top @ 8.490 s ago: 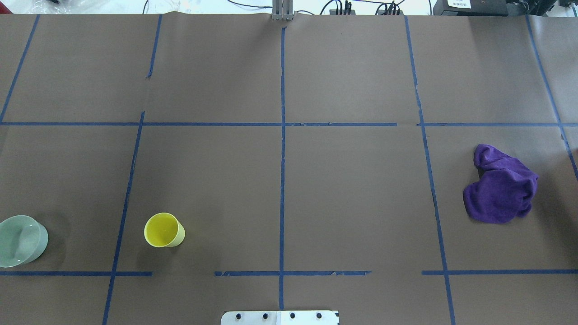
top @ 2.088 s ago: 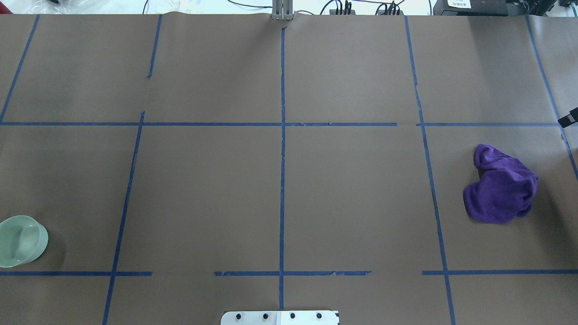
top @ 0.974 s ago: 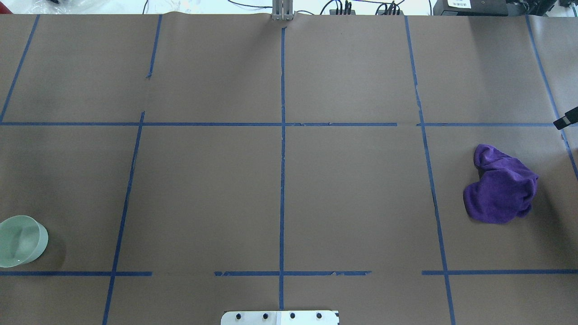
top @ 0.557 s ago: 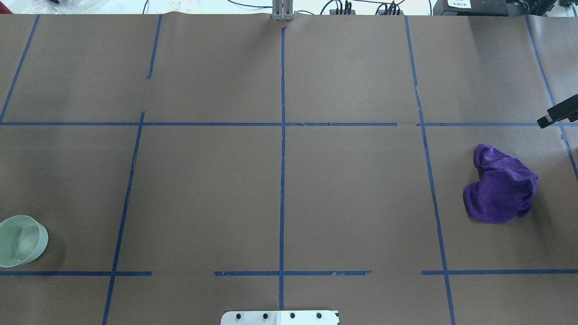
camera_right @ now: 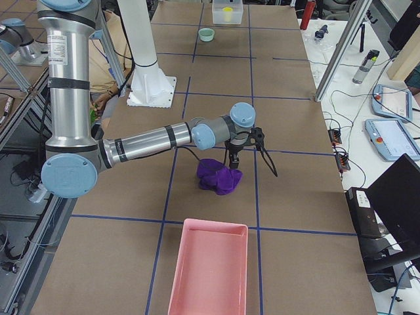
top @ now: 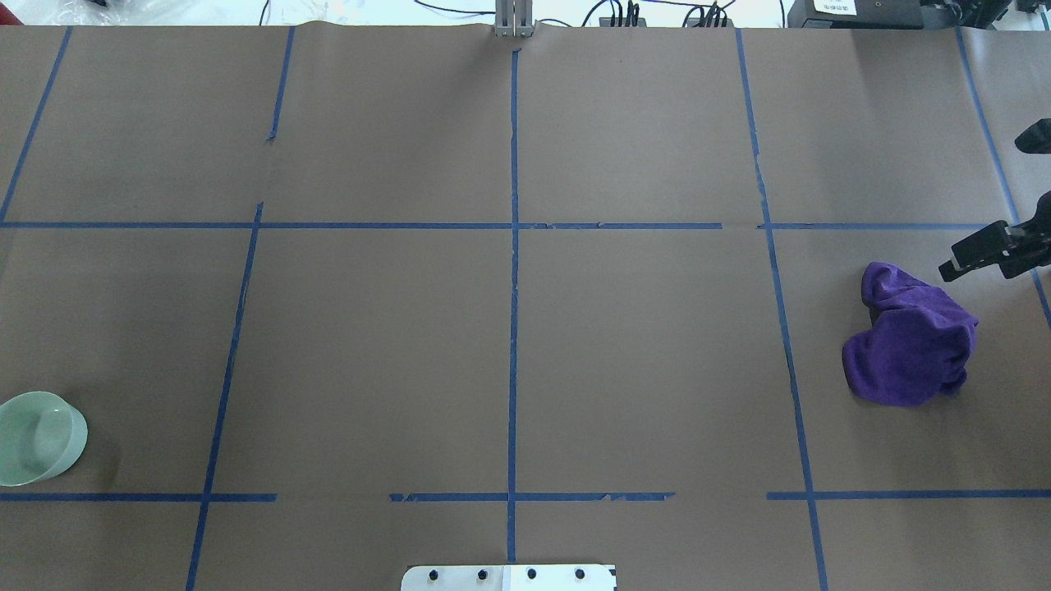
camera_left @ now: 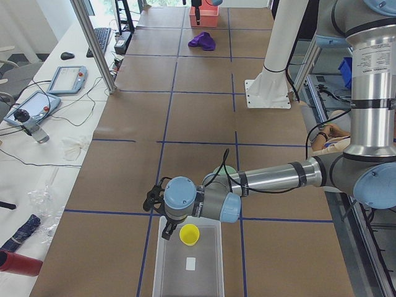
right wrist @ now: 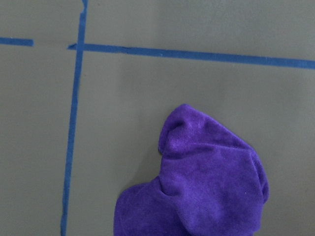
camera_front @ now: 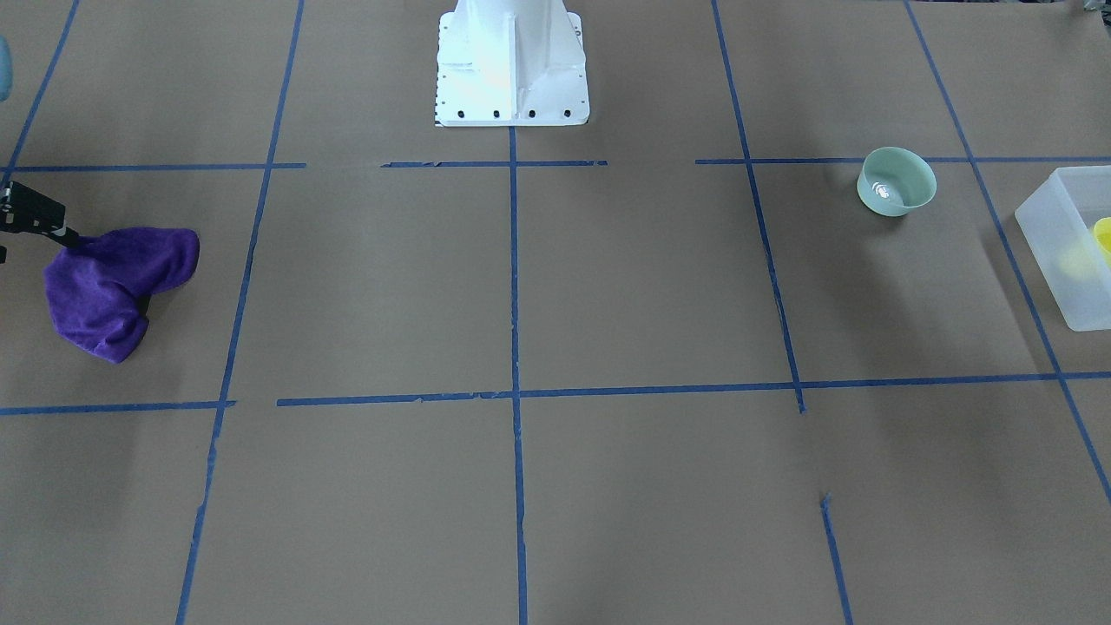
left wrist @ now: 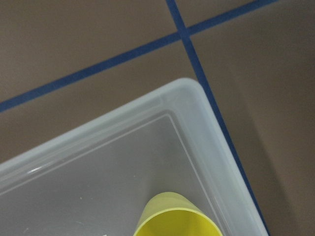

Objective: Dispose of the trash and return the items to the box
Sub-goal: 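Release the yellow cup in the bin while the right gripper reaches for the cloth, then grasp the purple cloth with the right gripper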

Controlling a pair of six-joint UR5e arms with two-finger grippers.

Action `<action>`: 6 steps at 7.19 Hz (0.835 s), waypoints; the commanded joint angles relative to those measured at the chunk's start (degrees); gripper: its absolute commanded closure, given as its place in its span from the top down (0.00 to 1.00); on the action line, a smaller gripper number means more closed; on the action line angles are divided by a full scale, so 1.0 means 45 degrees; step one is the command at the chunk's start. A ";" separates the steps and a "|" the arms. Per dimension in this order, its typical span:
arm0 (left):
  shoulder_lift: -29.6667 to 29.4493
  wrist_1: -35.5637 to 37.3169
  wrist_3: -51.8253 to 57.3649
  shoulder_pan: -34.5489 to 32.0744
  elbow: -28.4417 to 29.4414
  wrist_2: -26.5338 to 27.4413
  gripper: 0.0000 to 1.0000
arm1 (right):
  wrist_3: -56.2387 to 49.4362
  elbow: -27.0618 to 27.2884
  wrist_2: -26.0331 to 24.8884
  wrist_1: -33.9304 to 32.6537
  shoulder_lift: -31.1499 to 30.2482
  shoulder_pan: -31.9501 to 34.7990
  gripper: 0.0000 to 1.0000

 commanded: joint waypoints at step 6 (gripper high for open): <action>0.0000 0.1134 -0.2526 -0.0060 -0.2016 0.1290 1.00 | 0.1335 -0.2511 -0.3097 0.4645 -0.0594 -0.2782 0.01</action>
